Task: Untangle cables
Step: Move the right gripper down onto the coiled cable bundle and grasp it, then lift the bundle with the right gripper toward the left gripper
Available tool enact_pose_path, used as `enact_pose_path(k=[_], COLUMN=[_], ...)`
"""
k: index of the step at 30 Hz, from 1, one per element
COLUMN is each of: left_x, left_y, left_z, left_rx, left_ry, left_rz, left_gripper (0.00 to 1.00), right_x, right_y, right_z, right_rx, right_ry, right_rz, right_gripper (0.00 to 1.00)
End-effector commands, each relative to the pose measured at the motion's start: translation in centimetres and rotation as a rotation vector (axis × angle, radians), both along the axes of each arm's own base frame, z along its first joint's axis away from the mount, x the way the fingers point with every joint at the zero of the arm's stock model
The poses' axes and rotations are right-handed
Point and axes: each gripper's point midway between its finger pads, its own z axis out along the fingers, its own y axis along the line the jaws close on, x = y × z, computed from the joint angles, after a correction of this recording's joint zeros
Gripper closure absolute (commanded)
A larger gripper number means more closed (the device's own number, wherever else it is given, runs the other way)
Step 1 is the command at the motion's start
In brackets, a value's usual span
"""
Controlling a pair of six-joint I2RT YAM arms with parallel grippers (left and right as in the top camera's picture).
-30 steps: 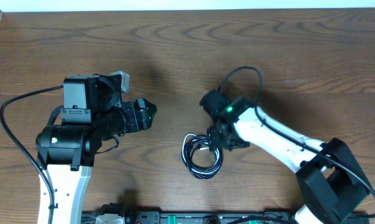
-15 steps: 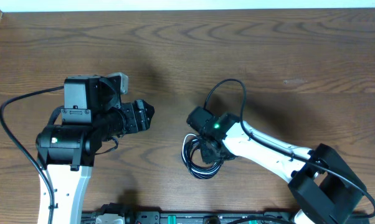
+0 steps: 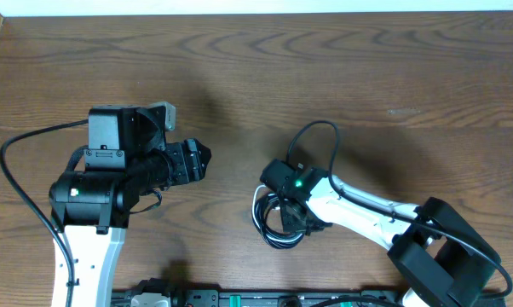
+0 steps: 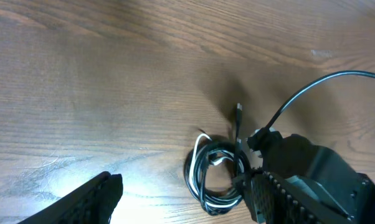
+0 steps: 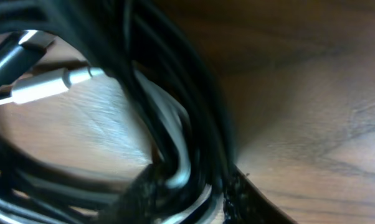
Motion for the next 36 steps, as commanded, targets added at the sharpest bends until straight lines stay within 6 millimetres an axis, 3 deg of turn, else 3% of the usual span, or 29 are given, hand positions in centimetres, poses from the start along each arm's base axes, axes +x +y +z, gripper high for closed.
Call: enact_pose_path(k=[1, 8, 11, 14, 18, 19, 20, 22, 24, 25, 28, 32, 36], left_x=[0.1, 0.1, 0.1, -0.1, -0.3, 0.0, 0.1, 0.6, 1.0, 1.3, 2.2, 3.7, 5.3], left_y=[0.2, 0.2, 0.2, -0.4, -1.2, -1.6, -1.7, -2.1, -2.5, -2.7, -3.5, -4.7, -5.4], left_z=[0.3, 0.3, 0.3, 0.3, 0.3, 0.5, 0.6, 0.7, 0.6, 0.5, 0.1, -0.7, -1.6], left_rx=[0.013, 0.013, 0.010, -0.012, -0.008, -0.001, -0.002, -0.004, -0.005, -0.006, 0.000, 0.024, 0.023], left_ry=[-0.013, -0.013, -0.011, -0.004, -0.013, -0.035, -0.044, -0.064, -0.075, -0.080, -0.094, -0.117, -0.120], left_rz=[-0.002, -0.002, -0.004, -0.025, -0.063, -0.084, -0.090, -0.102, -0.112, -0.118, -0.152, -0.223, -0.233], left_gripper=[0.28, 0.36, 0.52, 0.68, 0.76, 0.77, 0.77, 0.74, 0.55, 0.51, 0.51, 0.64, 0.61], right_x=[-0.3, 1.6, 4.6, 9.0, 14.7, 17.1, 17.7, 18.4, 18.2, 18.1, 18.2, 18.6, 18.8], right_y=[-0.6, 0.0, 0.5, 1.3, 1.8, 1.8, 1.8, 2.6, 3.8, 4.2, 4.6, 4.6, 3.7], right_z=[-0.6, -0.2, 1.5, 5.1, 10.9, 13.7, 14.7, 16.2, 17.0, 17.3, 18.3, 20.2, 23.3], right_rx=[-0.024, -0.005, 0.000, 0.010, 0.040, 0.080, 0.100, 0.172, 0.248, 0.271, 0.286, 0.290, 0.273], right_ry=[-0.004, -0.074, -0.166, -0.296, -0.464, -0.520, -0.528, -0.520, -0.498, -0.492, -0.501, -0.534, -0.604], right_rz=[-0.030, -0.040, -0.009, 0.011, 0.010, -0.019, -0.033, -0.013, 0.029, 0.050, 0.082, 0.111, 0.103], right_gripper=[0.97, 0.99, 0.99, 0.99, 0.99, 0.99, 0.99, 0.99, 0.99, 0.99, 0.99, 0.99, 0.99])
